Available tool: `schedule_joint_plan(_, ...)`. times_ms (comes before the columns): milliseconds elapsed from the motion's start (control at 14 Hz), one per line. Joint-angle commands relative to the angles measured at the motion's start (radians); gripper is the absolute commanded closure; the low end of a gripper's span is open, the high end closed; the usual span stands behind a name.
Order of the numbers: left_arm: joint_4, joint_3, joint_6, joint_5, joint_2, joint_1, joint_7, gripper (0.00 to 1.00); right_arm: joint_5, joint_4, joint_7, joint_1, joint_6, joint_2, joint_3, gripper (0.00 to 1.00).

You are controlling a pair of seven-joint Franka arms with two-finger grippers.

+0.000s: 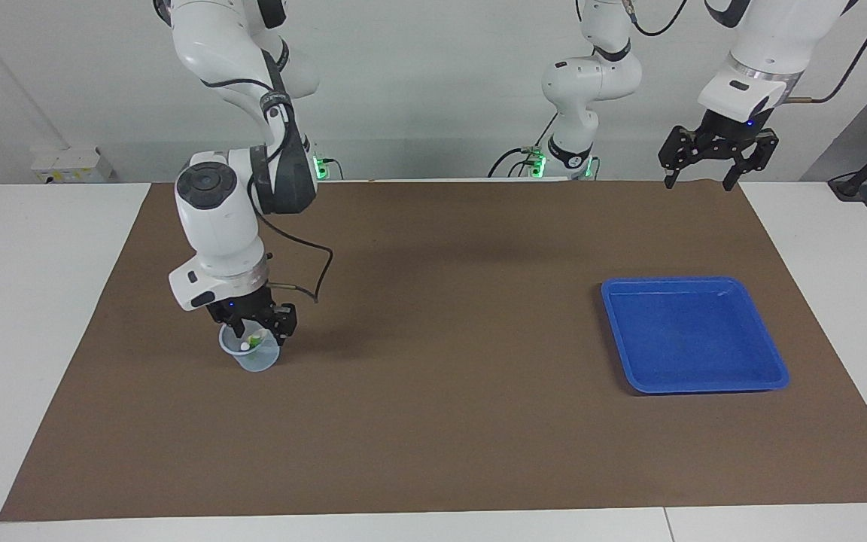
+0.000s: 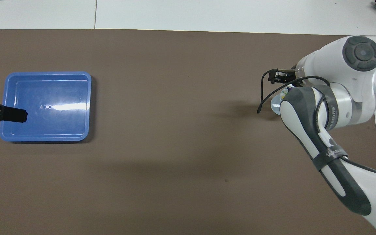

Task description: Right arm passes pens to left for tray arrangement

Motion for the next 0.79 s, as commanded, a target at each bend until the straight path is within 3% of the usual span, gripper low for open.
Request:
schedule_joint_plan(0, -0.031, 0.003, -0.002, 0.009, -0.029, 0.001, 0.012, 0.00, -0.027, 0.039, 0.024, -0.017, -0.043, 0.025, 0.005, 0.27)
schedule_joint_plan(716, -0.031, 0.003, 0.000, 0.009, -0.029, 0.001, 0.012, 0.00, -0.027, 0.019, 0.090, -0.025, -0.060, 0.025, 0.002, 0.57)
